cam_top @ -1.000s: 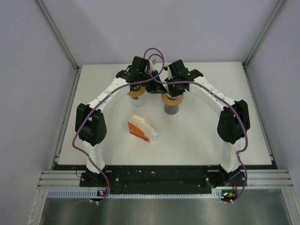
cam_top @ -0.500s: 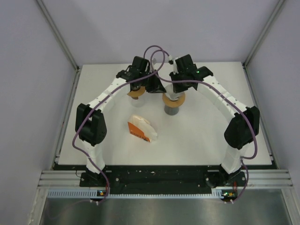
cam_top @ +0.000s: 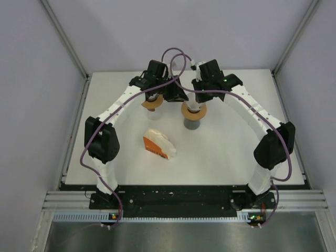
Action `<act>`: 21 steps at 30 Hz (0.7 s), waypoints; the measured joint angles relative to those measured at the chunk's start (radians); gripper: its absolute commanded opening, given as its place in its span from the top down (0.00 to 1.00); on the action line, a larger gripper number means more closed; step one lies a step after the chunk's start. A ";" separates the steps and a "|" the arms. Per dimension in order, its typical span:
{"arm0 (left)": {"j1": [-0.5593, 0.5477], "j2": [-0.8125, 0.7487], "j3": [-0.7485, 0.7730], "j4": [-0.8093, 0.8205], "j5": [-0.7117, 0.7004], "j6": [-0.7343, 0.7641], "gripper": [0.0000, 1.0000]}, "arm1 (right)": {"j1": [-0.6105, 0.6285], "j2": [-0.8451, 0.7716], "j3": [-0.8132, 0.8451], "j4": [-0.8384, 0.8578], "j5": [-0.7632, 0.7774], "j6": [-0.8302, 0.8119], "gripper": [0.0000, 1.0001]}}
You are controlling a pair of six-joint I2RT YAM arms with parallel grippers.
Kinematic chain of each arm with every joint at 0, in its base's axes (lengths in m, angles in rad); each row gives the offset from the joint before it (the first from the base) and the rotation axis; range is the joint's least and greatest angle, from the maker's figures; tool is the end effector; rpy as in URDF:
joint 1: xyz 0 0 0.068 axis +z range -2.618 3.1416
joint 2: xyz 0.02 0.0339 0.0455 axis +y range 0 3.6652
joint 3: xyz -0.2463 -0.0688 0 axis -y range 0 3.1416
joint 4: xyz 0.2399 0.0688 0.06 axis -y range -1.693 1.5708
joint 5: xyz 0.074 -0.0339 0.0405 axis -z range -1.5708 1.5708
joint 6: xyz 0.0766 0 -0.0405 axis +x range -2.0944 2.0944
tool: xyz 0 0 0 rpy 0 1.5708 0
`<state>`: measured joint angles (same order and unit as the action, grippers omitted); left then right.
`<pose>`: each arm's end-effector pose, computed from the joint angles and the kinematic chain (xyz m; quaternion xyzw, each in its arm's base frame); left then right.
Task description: Place the coffee filter in the dripper
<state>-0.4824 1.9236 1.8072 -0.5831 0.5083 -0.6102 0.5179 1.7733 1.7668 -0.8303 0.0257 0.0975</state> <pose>0.3886 -0.2456 0.2856 0.0499 0.8825 -0.4070 0.2306 0.3578 0.2016 0.3014 -0.1902 0.9138 0.0972 0.3456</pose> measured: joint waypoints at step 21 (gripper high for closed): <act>0.027 -0.056 0.093 -0.068 -0.091 0.199 0.37 | -0.074 -0.112 0.017 0.008 -0.005 -0.009 0.40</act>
<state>-0.4549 1.8675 1.9003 -0.6506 0.4175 -0.4114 0.4435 1.6615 1.7836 -0.8223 0.0208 0.0883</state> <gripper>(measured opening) 0.603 0.511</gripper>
